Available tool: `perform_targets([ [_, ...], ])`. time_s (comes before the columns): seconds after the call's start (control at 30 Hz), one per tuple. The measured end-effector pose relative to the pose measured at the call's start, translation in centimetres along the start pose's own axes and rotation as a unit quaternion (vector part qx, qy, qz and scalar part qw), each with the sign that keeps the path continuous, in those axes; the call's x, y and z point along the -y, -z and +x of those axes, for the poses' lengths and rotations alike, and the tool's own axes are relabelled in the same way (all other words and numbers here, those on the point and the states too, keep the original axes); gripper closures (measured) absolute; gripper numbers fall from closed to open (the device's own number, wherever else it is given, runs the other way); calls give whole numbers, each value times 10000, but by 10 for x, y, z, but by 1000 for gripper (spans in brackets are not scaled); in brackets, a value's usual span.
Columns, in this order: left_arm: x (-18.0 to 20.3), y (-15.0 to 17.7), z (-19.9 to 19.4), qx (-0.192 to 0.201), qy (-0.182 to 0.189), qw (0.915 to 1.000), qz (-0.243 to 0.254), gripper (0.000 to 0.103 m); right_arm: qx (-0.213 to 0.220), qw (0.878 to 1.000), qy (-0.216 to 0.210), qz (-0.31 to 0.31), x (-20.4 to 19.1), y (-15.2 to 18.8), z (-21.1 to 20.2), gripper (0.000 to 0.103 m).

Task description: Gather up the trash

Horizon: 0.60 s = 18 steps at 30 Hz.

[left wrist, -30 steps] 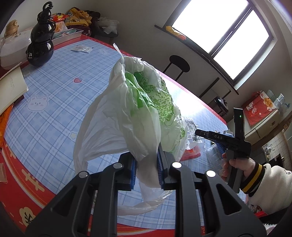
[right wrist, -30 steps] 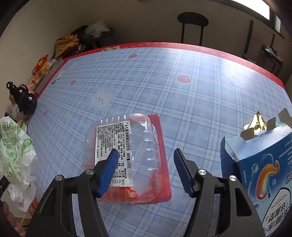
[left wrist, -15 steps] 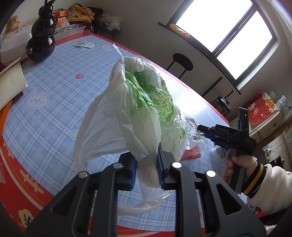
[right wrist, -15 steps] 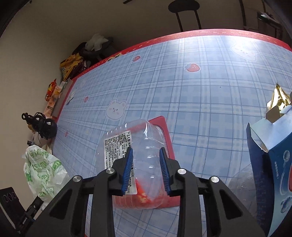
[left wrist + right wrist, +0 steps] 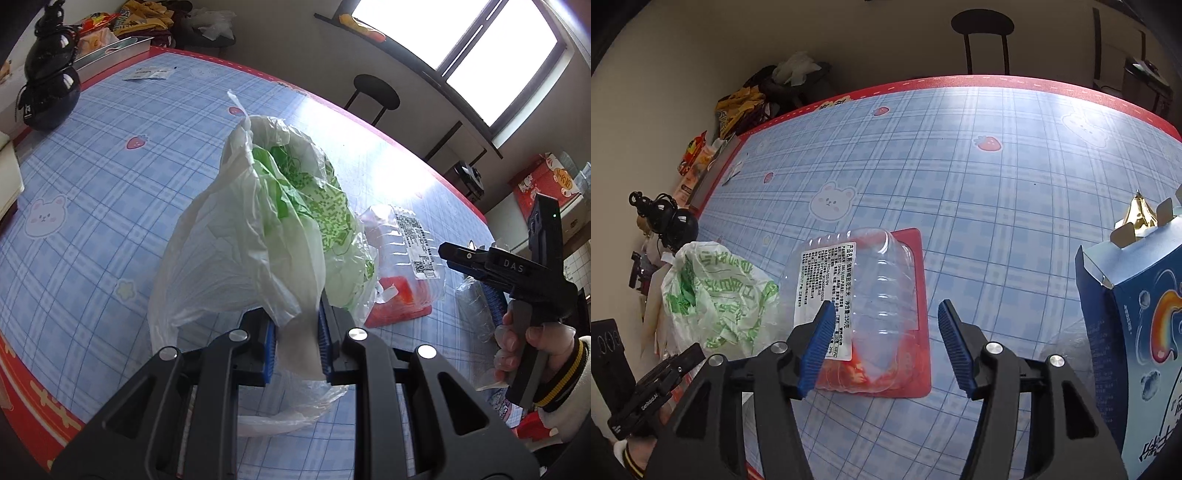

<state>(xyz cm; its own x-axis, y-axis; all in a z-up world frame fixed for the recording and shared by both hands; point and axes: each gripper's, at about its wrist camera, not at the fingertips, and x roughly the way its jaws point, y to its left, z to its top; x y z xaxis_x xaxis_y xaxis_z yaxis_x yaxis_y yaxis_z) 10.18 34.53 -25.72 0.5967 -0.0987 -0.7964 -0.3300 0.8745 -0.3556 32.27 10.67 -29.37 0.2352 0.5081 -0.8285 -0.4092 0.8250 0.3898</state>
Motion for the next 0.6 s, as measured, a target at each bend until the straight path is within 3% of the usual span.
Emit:
perform_targets([
  [0.23, 25, -15, 47, -372, 406, 9979, 343, 81, -407, 9992, 2, -19, -1, 8, 16, 8],
  [0.3, 28, -19, 54, -439, 500, 9970, 385, 81, -512, 9983, 172, -206, -5, 10, 21, 5],
  [0.37, 31, -22, 57, -472, 552, 9963, 450, 81, -538, 9953, 611, -517, -12, 10, 24, 6],
  [0.47, 33, -22, 59, -484, 588, 9960, 476, 81, -229, 9881, 1058, -1096, -27, 13, 12, 5],
  [0.53, 31, -20, 60, -482, 614, 9960, 430, 81, -50, 9792, 1150, -1673, -41, 17, 2, 5],
  [0.6, 28, -19, 62, -493, 640, 9960, 379, 81, -125, 9623, 1319, -2377, -58, 23, 3, 6],
])
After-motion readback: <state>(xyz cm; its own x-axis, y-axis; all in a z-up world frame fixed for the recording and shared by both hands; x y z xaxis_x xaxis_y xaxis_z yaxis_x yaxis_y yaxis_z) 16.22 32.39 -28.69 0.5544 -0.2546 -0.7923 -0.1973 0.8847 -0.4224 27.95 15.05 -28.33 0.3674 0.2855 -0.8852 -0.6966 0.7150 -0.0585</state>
